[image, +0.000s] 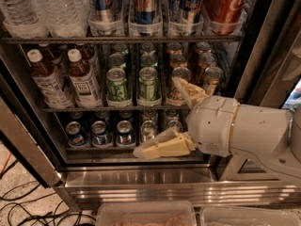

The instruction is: Pick redbull can from top shelf of fridge

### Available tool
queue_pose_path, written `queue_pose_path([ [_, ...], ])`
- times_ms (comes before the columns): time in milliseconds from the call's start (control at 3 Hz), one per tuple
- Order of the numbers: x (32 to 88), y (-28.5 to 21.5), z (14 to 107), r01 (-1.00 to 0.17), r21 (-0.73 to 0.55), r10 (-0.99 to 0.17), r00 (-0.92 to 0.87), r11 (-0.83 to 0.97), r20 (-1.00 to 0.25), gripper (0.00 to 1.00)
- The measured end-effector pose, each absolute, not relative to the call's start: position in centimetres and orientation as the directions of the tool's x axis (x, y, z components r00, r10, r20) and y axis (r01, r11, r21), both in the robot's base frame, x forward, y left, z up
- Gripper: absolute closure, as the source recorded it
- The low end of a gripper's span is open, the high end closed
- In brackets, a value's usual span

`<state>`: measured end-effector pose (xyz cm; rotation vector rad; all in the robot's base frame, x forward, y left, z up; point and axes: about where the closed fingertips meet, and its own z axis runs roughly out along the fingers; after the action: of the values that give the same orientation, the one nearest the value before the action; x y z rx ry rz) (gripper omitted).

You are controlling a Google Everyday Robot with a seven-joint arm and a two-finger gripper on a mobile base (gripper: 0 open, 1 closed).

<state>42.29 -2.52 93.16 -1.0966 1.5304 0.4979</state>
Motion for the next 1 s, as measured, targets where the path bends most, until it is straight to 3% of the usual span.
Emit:
queue_pose_path([
  [667, 44.1, -1.2, 93.5, -0.828, -0.209, -0.282, 0.065, 0.521, -0.957, 0.0],
  [1000, 45.5, 0.1, 96.0, -0.811, -0.286, -0.297, 0.145, 0.51, -0.944, 0.0],
])
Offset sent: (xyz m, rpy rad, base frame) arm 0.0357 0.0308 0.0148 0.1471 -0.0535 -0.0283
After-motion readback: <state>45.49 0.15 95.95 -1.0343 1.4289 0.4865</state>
